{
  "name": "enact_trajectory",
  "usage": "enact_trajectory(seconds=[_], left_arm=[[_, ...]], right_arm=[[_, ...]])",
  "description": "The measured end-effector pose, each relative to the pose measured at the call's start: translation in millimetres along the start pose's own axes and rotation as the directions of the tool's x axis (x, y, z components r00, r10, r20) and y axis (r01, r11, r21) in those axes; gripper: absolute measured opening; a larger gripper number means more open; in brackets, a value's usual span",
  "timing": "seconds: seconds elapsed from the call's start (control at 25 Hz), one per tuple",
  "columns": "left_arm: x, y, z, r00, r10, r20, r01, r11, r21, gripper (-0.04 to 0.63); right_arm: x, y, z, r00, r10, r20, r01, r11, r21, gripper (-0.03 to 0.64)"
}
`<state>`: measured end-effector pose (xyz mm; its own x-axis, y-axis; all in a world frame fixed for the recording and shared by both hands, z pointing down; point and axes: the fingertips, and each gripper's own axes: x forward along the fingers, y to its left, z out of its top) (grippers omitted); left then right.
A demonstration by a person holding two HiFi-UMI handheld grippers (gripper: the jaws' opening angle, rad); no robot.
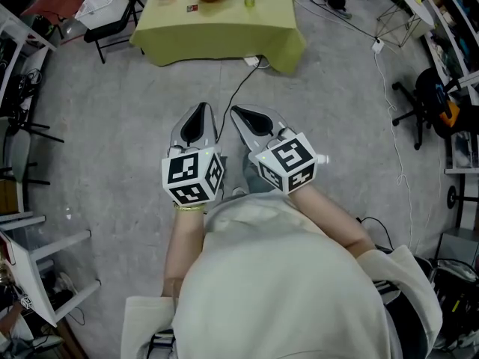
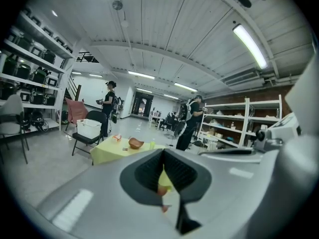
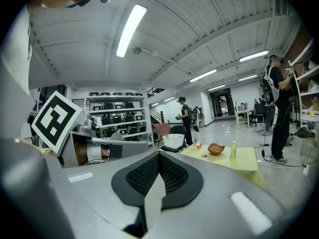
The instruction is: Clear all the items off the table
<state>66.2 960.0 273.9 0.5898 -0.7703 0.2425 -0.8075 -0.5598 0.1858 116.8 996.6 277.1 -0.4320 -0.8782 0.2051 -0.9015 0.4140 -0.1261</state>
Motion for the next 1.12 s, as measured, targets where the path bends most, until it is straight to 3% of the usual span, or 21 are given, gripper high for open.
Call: enact_trajectory(seconds=[1.12], left_arm=[[183.3,44.0,54.1,0.995,0.101,-0.024,-0.103,0.993,-0.059,0.011]], right_arm=[[129.0,-152.9,57.8,0.997,0.072,-0.019,-0.072,0.997,-0.024,-0.003]])
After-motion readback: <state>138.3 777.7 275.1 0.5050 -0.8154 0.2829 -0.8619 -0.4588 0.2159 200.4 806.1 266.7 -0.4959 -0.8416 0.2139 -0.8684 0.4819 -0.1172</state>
